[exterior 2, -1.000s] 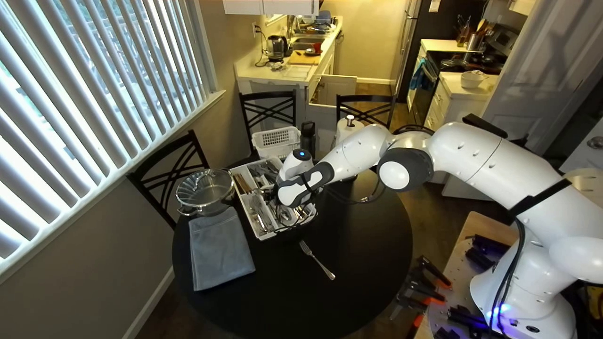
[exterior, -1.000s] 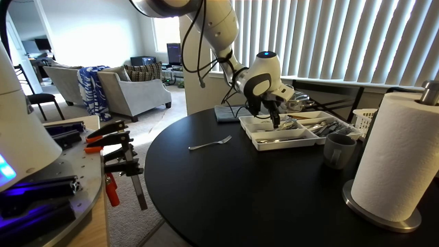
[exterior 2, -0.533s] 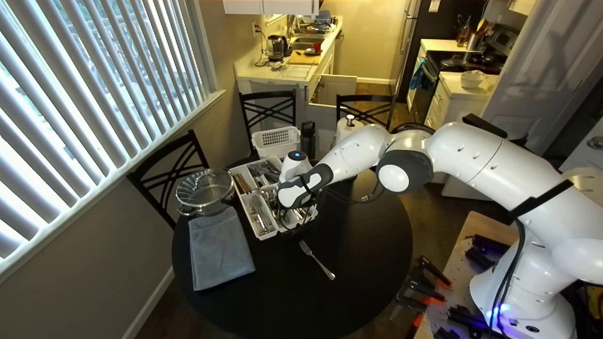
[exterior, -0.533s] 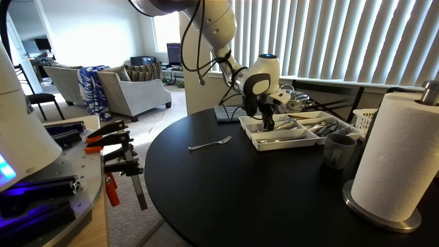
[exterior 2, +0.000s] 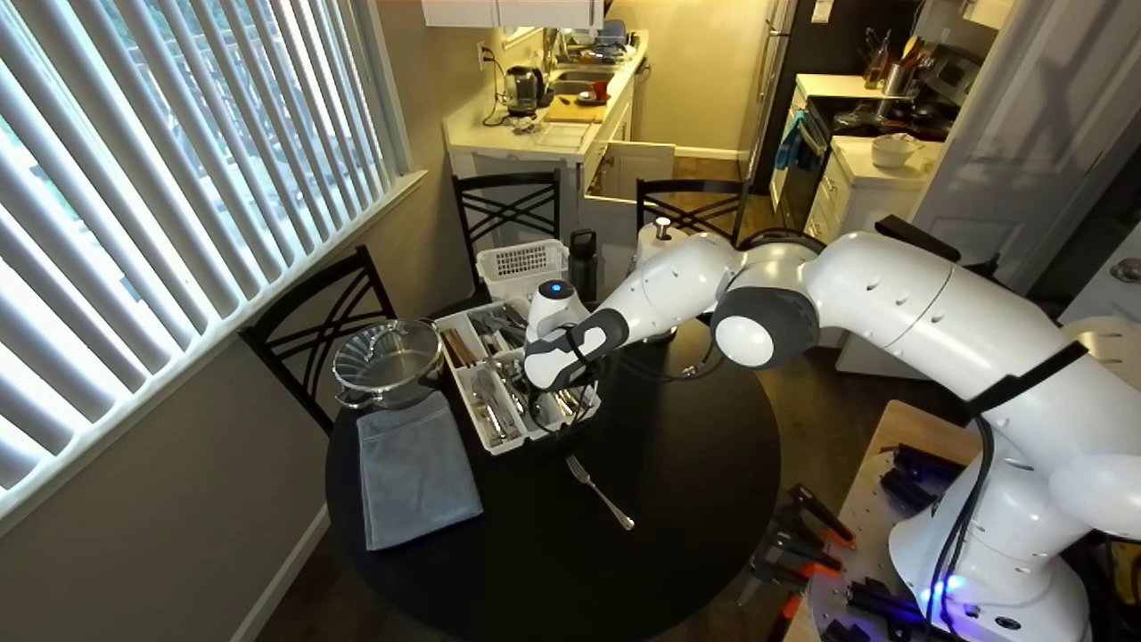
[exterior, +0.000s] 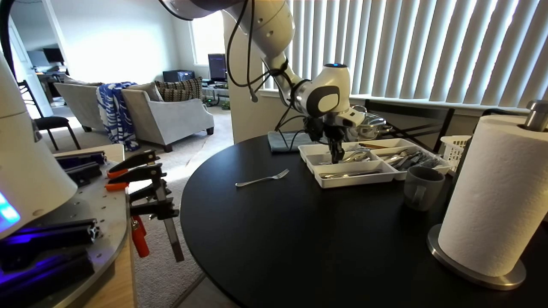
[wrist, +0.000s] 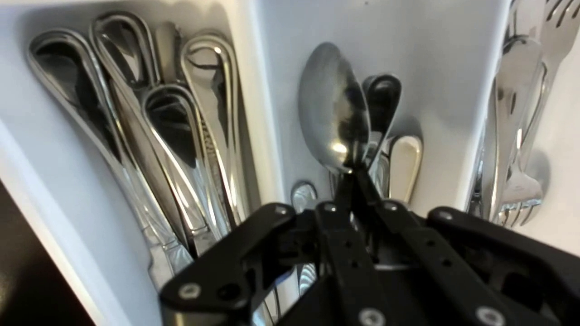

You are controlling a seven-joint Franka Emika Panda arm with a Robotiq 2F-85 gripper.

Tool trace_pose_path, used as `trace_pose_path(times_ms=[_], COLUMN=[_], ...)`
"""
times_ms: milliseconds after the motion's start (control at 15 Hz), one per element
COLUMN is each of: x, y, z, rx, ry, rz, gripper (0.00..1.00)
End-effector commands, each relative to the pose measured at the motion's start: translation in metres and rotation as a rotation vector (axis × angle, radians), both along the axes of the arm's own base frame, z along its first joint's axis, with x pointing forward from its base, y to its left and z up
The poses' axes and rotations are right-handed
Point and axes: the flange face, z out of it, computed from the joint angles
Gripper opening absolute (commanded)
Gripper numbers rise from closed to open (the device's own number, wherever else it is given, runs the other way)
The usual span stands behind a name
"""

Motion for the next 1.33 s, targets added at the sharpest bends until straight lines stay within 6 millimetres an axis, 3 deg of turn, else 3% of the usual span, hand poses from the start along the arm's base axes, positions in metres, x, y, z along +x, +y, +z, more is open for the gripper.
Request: trace_pose_path(times_ms=[0, 600, 667, 733, 1267], x=[-0.011, -0.018, -0.017, -0.013, 0.011], y=[0.002, 0.009, 0.009, 0.009, -0.016], z=[0.011, 0.030, 0.028, 0.025, 0.027], rx=[-0.035, -0.062, -0.060, -0.060, -0.100], ry=[0.011, -0.051, -0.051, -0.051, -0.074], rz=[0.005, 0.022, 0.025, 0.024, -0.007], gripper=[0.01, 0.01, 0.20, 0.02, 0.00])
